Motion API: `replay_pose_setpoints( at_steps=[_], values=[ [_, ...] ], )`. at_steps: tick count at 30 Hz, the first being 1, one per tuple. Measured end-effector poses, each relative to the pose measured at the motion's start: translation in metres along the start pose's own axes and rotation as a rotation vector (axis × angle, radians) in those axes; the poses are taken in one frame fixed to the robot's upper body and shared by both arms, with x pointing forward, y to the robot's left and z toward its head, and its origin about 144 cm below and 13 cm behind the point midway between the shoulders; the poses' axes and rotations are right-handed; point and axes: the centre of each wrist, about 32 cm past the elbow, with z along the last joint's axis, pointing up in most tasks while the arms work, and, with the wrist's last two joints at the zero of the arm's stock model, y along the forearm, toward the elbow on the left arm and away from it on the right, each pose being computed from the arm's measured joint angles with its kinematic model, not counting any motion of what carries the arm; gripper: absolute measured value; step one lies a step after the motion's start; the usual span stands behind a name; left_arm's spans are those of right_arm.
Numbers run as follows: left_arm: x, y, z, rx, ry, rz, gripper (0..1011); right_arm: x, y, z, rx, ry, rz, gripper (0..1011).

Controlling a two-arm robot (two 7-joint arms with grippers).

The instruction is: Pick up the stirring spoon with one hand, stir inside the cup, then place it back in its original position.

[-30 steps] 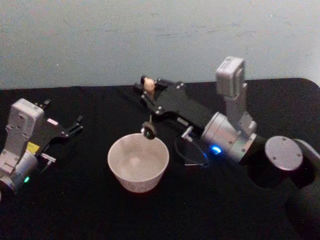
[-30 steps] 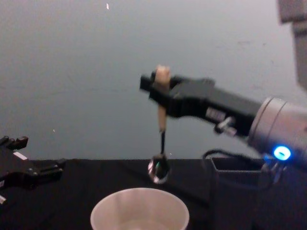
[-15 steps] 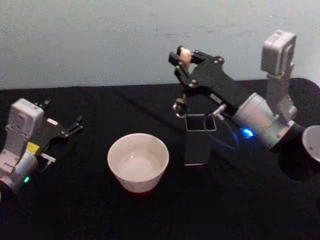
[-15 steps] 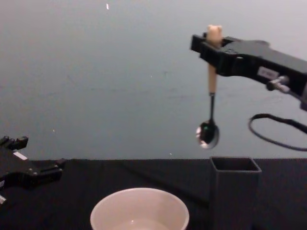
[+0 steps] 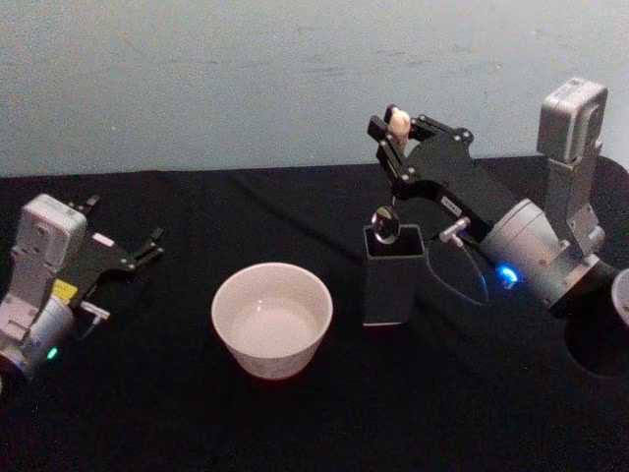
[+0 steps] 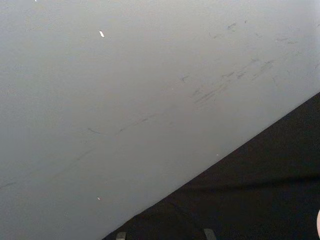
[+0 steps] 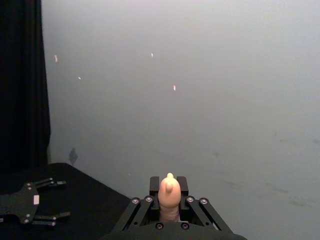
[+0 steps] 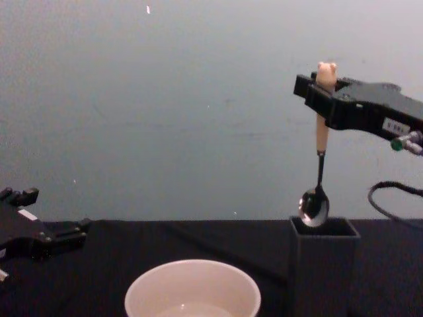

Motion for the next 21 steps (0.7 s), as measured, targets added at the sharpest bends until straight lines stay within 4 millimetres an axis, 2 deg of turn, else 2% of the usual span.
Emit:
replay_pose_setpoints(
  at_steps=[10, 21],
  values=[
    [0.0, 0.0, 0.0, 0.0, 0.0, 0.0, 1001, -0.003, -0.005, -0.016, -0.027, 0.05, -0.038, 210],
    [0.0, 0.0, 0.0, 0.0, 0.0, 0.0, 1001, -0.009, -0.009, -0.042, -0.06, 0.128, -0.08, 210]
  ],
)
